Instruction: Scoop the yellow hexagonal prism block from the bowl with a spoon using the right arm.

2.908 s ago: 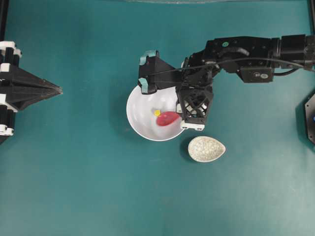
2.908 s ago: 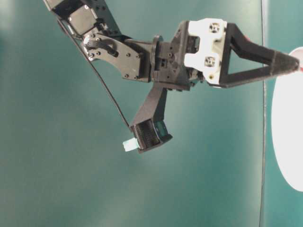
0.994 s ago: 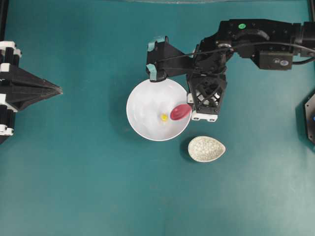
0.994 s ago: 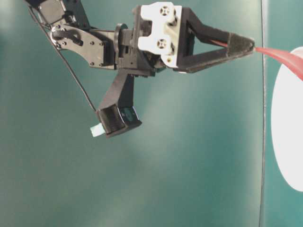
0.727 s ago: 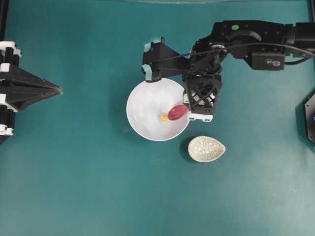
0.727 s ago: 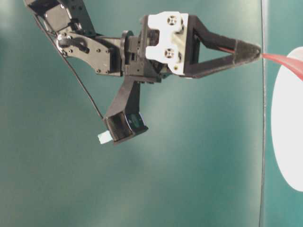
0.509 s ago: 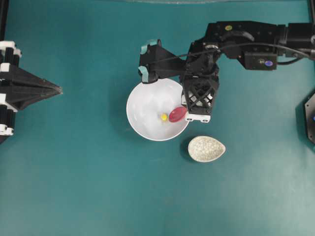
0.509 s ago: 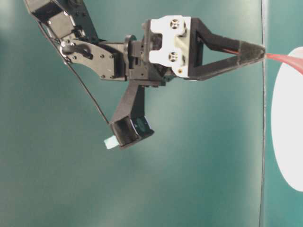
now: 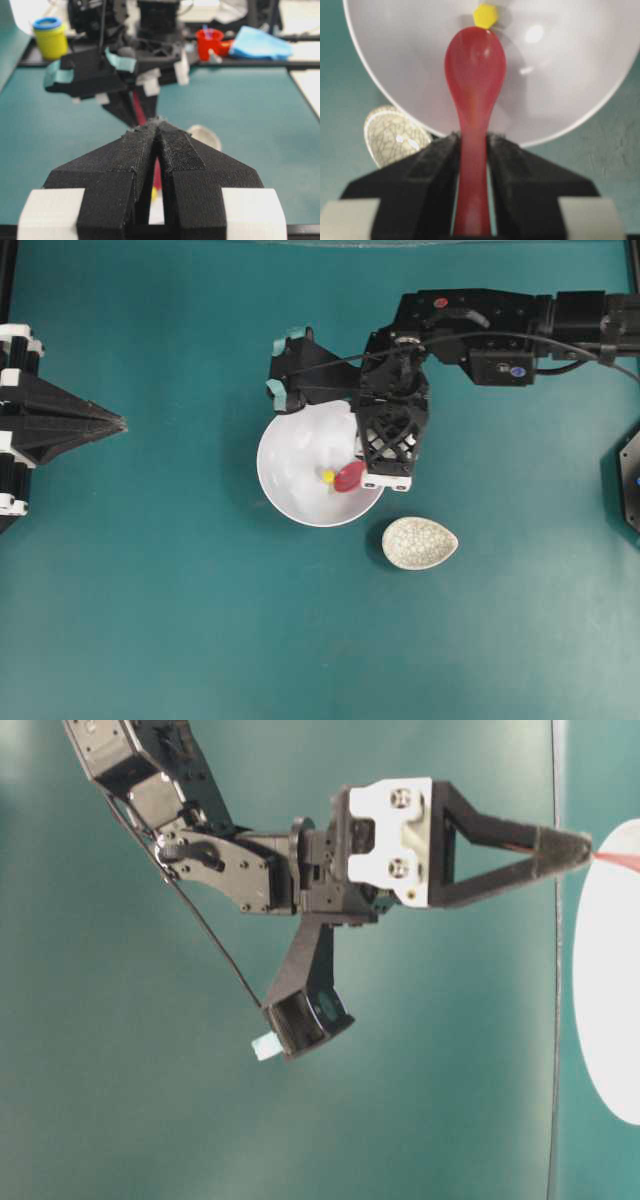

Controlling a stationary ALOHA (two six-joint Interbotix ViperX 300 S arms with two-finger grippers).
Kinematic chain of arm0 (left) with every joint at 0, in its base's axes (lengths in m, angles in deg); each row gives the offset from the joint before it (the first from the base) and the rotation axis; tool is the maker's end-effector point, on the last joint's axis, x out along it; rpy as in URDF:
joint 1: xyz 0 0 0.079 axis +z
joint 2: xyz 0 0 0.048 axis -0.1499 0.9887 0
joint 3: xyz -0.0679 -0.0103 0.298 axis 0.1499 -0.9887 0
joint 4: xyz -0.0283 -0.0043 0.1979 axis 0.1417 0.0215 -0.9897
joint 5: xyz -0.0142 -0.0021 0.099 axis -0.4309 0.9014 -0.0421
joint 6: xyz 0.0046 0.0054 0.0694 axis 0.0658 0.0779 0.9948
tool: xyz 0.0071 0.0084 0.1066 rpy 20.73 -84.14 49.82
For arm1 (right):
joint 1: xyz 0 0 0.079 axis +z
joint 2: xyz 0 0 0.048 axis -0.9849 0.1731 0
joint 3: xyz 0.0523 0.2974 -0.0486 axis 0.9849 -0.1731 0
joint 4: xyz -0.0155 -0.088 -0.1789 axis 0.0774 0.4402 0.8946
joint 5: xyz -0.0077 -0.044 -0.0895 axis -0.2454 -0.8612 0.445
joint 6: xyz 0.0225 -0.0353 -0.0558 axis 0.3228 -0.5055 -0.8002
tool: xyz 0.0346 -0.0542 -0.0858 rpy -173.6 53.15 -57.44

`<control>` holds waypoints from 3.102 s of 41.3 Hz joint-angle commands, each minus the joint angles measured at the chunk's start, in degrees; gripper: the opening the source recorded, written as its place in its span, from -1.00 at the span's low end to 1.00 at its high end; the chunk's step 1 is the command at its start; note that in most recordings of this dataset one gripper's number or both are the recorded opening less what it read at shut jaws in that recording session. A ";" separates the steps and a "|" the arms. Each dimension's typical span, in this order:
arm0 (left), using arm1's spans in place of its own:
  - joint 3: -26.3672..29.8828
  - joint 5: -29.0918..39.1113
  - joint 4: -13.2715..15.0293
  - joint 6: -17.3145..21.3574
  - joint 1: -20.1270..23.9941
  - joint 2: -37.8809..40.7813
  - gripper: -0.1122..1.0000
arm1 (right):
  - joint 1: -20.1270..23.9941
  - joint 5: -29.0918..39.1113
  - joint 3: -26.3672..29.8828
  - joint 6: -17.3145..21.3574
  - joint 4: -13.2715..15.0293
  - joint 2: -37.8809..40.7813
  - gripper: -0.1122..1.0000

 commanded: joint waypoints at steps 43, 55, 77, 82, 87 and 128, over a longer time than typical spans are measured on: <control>1.76 -0.62 -0.18 0.00 0.00 0.09 -0.80 | 0.18 -16.52 0.97 0.70 4.13 0.44 -0.34; 1.85 -0.44 -0.18 0.00 -0.09 -0.88 -0.80 | 0.70 -23.12 -4.92 0.62 4.13 -2.46 -0.34; 1.85 -0.26 -0.18 0.00 0.00 -0.88 -0.80 | 0.97 -33.22 -12.66 0.62 4.13 -6.50 -0.34; 1.85 -0.09 -0.18 0.00 0.00 -0.88 -0.80 | 0.97 -34.45 -14.41 0.62 4.13 -7.47 -0.34; 1.85 0.00 -0.18 0.00 0.00 -0.70 -0.80 | 1.05 -36.83 -17.31 0.62 4.04 -9.14 -0.34; 1.67 1.76 -0.09 -0.09 0.00 -0.26 -0.80 | 4.13 -52.38 -28.39 0.44 0.18 -21.36 -0.34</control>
